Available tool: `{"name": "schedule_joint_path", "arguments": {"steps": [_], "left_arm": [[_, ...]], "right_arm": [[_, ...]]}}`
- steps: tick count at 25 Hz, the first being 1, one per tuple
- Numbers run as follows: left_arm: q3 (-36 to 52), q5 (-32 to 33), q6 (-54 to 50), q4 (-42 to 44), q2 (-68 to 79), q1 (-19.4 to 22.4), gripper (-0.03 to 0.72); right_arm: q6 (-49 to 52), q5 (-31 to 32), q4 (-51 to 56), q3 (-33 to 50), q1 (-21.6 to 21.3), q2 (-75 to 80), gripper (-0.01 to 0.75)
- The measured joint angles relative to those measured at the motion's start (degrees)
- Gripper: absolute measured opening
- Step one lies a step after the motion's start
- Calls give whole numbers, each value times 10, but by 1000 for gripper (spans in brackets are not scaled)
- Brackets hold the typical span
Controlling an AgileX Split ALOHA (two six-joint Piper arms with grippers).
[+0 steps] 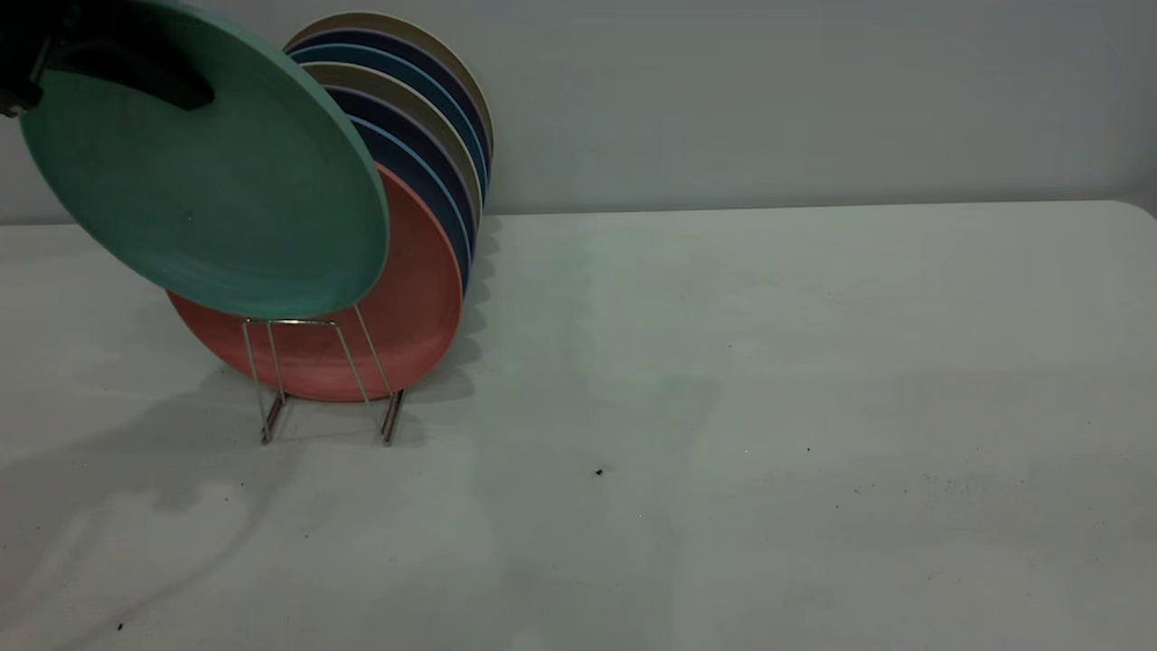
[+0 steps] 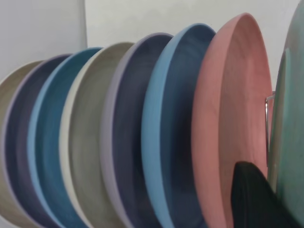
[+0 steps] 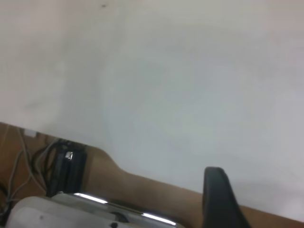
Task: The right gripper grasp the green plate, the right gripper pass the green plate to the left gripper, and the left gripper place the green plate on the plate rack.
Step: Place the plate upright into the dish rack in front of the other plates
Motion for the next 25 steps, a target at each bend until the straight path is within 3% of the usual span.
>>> {"name": "schedule_joint_path", "arguments": {"steps": [25], "left_arm": [[-4,-22,-11,-17,87,0,138]], "right_arm": [[2,-1,-10,1,0,-1,440]]}}
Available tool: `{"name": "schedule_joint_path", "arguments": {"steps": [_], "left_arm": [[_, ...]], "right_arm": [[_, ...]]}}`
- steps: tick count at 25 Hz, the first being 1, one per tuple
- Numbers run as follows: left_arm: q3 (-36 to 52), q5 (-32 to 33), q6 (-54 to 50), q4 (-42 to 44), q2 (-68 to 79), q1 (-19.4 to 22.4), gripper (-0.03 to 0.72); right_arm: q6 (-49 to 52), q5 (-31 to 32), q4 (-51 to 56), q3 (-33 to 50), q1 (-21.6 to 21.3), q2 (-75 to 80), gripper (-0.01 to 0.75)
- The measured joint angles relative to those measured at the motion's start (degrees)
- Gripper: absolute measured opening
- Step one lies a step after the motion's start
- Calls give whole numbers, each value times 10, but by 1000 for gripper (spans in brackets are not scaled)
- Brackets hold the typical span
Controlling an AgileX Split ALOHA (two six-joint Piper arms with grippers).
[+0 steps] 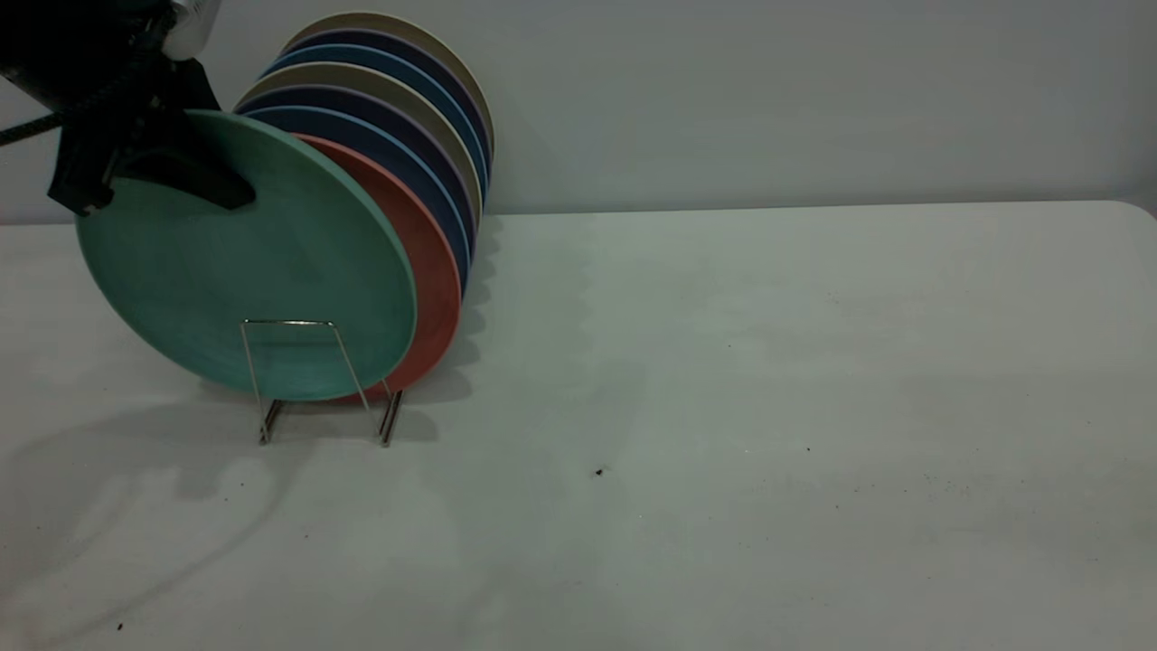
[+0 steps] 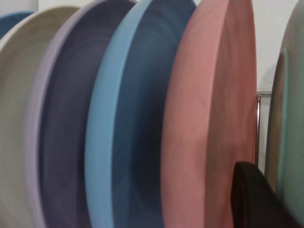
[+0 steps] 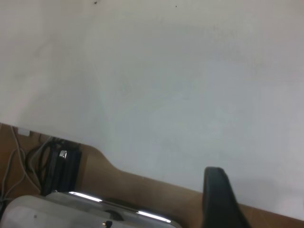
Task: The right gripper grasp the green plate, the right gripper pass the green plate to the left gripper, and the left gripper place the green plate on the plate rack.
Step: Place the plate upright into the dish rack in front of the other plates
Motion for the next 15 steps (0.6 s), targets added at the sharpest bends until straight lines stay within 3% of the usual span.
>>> {"name": "schedule_joint_path", "arguments": {"steps": [15], "left_arm": [[-1,6,-31,-1,3,0,166]], "right_arm": [[0,-2,-2,0,0,0,440]]}}
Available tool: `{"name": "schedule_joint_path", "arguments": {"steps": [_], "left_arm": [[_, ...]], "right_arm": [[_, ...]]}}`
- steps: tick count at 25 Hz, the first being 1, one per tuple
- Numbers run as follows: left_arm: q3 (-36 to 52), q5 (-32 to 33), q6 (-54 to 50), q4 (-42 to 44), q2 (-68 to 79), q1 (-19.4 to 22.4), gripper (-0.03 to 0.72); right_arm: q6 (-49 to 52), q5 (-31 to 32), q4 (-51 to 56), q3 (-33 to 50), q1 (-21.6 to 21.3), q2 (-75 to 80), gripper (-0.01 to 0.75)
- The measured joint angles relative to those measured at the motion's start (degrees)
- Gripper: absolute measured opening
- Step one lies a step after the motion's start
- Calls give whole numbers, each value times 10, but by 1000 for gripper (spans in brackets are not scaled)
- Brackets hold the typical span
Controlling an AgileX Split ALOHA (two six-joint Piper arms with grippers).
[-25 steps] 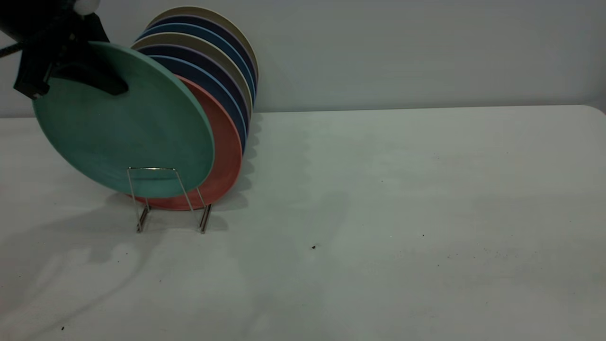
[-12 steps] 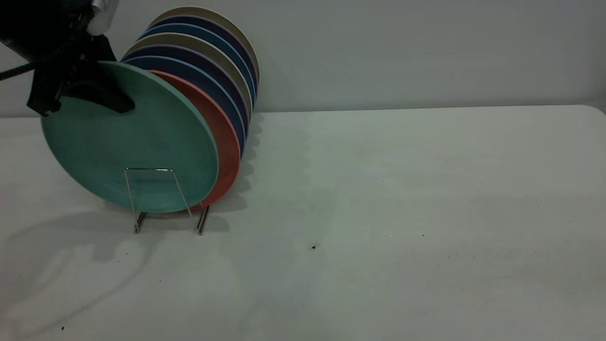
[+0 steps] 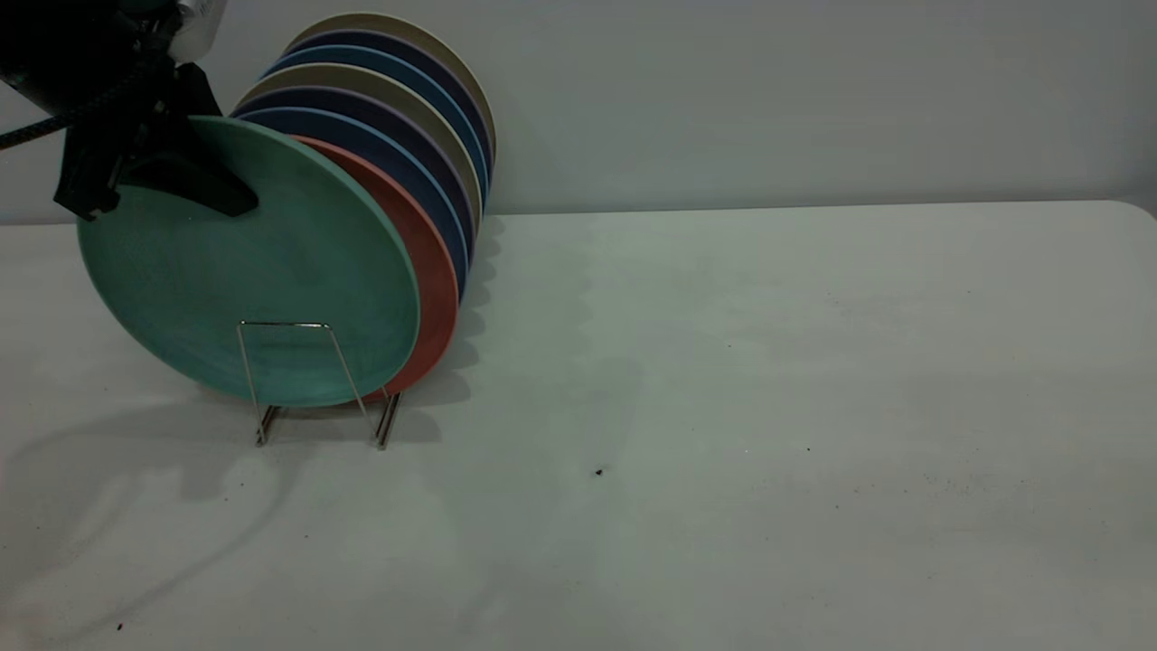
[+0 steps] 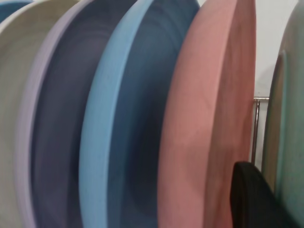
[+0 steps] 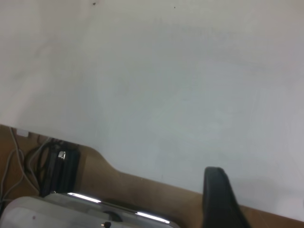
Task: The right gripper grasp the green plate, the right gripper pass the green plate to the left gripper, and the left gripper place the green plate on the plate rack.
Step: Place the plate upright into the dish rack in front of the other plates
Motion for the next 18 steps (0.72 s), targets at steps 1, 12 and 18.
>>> {"name": "schedule_joint_path", "arguments": {"steps": [1,12,18], "left_arm": [[0,3,-6,1,0,0,185],[0,9,-15,2,0,0,352],[0,10,-15,2,0,0,352]], "right_arm": [[0,0,0,0,0,0,440],[0,0,-1,0,0,0,440],[0,0,-1,0,0,0,439]]}}
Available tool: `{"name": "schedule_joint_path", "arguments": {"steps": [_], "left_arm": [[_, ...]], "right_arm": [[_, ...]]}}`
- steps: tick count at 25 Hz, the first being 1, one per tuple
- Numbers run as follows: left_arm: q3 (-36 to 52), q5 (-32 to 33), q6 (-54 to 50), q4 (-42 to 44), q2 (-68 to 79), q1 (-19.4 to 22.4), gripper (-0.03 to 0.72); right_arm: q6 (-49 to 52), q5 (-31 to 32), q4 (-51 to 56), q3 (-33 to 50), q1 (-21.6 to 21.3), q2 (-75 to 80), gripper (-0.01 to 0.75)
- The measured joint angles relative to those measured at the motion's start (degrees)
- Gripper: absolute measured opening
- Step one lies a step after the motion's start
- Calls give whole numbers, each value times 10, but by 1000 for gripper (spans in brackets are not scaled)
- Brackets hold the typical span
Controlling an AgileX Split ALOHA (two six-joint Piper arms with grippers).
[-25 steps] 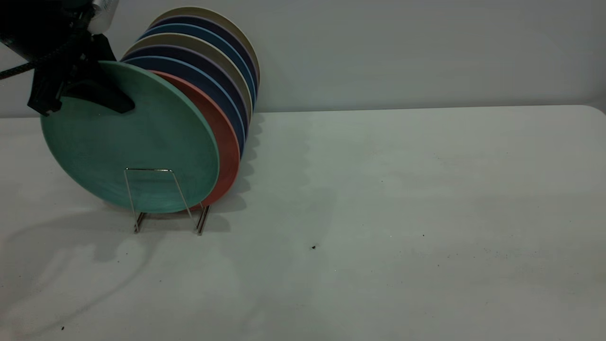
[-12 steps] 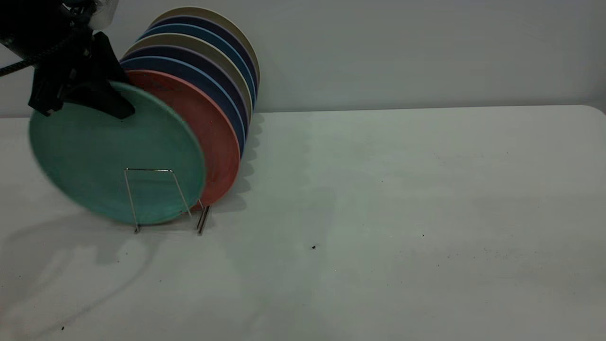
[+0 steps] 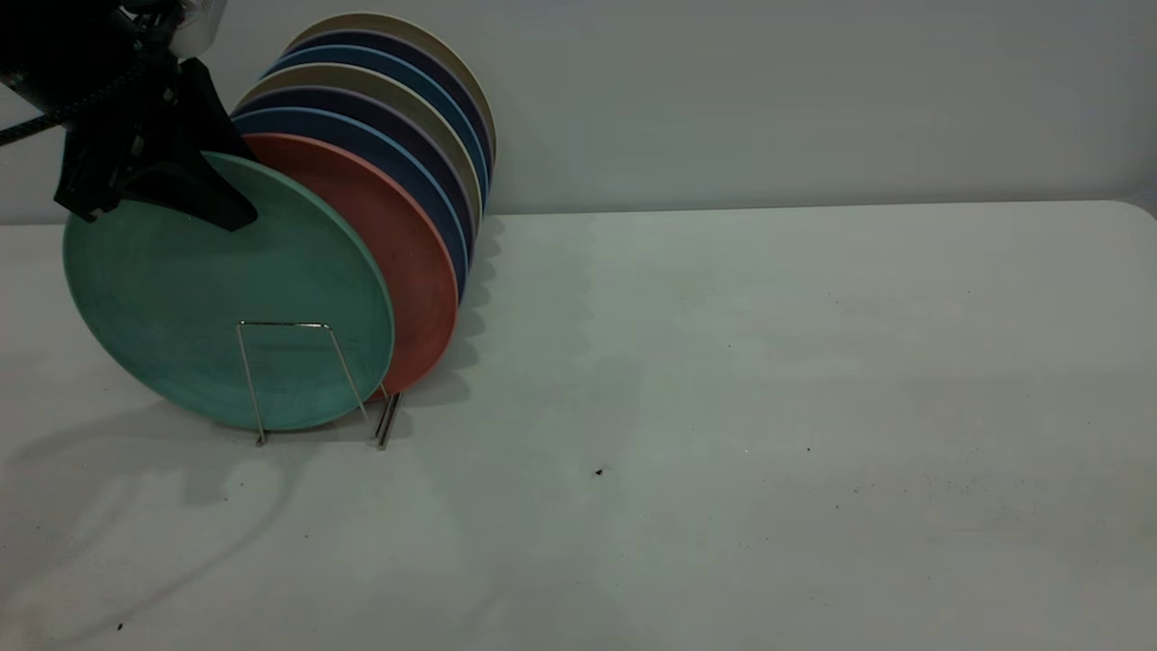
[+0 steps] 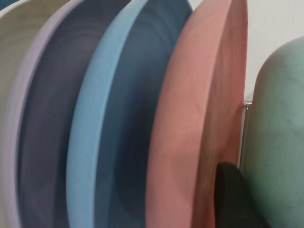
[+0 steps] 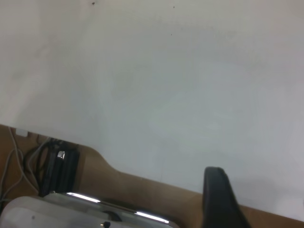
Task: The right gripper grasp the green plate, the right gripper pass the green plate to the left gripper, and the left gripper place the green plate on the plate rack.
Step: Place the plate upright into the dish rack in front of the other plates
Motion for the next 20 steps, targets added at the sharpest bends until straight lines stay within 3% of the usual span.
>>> {"name": "schedule_joint_path", "arguments": {"steps": [8,20], "left_arm": [[0,1,-1,-6,0,0,357],[0,10,-16,-43,-5,0,446]], "right_arm": [[0,-3,-1,0,0,0,439],[0,-4,-1,0,0,0,439]]}}
